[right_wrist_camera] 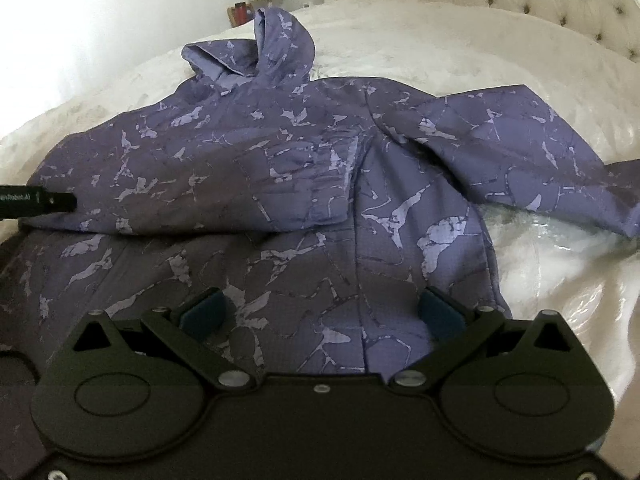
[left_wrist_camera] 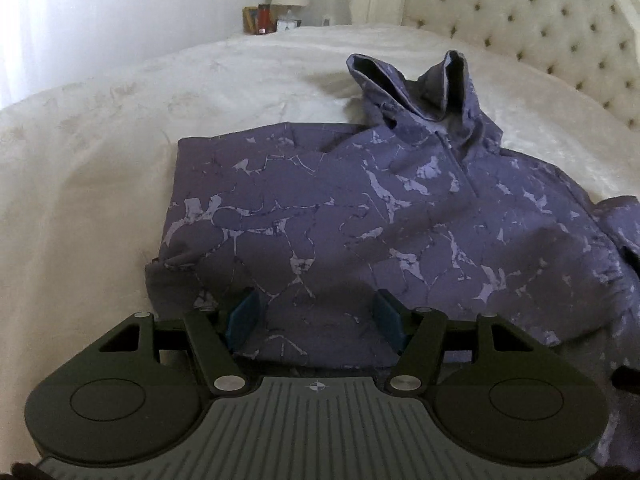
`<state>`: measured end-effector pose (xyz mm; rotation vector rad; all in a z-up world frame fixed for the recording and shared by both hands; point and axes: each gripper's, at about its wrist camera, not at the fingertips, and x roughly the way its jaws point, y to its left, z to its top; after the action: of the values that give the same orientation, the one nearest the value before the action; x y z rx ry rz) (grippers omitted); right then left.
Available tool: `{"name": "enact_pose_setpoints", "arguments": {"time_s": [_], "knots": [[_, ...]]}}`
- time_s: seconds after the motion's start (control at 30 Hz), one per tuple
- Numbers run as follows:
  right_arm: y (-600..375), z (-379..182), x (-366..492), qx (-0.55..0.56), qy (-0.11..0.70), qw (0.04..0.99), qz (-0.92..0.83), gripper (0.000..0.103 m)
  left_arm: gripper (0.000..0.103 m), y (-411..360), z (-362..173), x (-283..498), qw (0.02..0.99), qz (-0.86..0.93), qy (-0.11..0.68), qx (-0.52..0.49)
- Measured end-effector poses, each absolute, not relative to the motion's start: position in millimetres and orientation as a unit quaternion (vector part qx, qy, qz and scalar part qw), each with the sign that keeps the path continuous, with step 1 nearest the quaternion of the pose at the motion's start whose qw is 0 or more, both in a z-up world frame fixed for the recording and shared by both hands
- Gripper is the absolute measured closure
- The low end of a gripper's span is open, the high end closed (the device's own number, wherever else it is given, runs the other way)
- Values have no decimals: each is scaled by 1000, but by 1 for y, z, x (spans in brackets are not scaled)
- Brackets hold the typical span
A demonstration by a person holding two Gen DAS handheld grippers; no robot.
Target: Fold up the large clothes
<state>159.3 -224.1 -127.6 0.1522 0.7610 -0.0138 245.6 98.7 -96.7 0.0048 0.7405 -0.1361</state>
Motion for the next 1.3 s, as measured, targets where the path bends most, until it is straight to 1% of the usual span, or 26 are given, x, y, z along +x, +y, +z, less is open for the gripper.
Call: {"name": "enact_pose_setpoints", "arguments": {"time_s": [0.07, 0.1, 0.33, 0.43, 0.5, 0.53, 0.57, 0.6, 0.63, 0.67, 0.77, 0.87, 0.93, 1.03, 1.13, 1.2, 1.23, 1.3], "knots": [[-224, -124, 162, 78, 379, 922, 0, 0, 36, 93, -96, 245, 930, -67, 362, 5], [-225, -121, 164, 86, 377, 922, 7, 1, 35, 92, -97, 242, 930, -71, 361, 5], [-231, -104, 191, 136, 361, 922, 30, 1, 34, 98, -101, 221, 930, -91, 356, -11], [-231, -108, 212, 146, 374, 915, 32, 16, 34, 100, -99, 216, 930, -95, 354, -17], [-231, -110, 223, 154, 382, 911, 29, 19, 34, 101, -98, 213, 930, -100, 353, -16], [-231, -110, 227, 158, 384, 910, 27, 24, 34, 101, -97, 211, 930, -103, 353, -15], [-230, -110, 231, 158, 385, 909, 23, 35, 34, 102, -96, 208, 930, -104, 353, -16], [-230, -110, 232, 152, 385, 910, 17, 43, 34, 104, -95, 207, 930, -103, 354, -17], [-230, -108, 235, 144, 385, 911, 13, 59, 34, 106, -94, 205, 929, -104, 354, -22], [-230, -106, 237, 141, 383, 913, 22, 64, 34, 109, -92, 205, 929, -106, 354, -28], [-233, -93, 236, 126, 357, 925, 7, 64, 34, 121, -84, 204, 932, -99, 347, -43], [-234, -96, 241, 115, 375, 920, -7, 63, 33, 141, -76, 207, 938, -77, 333, -57], [-230, -100, 242, 101, 386, 917, -8, 60, 33, 157, -73, 214, 939, -65, 331, -67], [-224, -97, 240, 79, 388, 918, -19, 51, 34, 176, -74, 223, 939, -65, 331, -63], [-221, -85, 236, 74, 375, 923, -33, 51, 35, 186, -78, 230, 944, -81, 317, -31], [-214, -72, 236, 61, 359, 931, -30, 51, 39, 187, -83, 234, 949, -107, 298, -5], [-209, -66, 236, 54, 352, 934, -23, 51, 45, 186, -86, 237, 948, -118, 295, 7], [-196, -52, 238, 42, 341, 939, 4, 51, 47, 183, -93, 247, 943, -137, 302, 10]]}}
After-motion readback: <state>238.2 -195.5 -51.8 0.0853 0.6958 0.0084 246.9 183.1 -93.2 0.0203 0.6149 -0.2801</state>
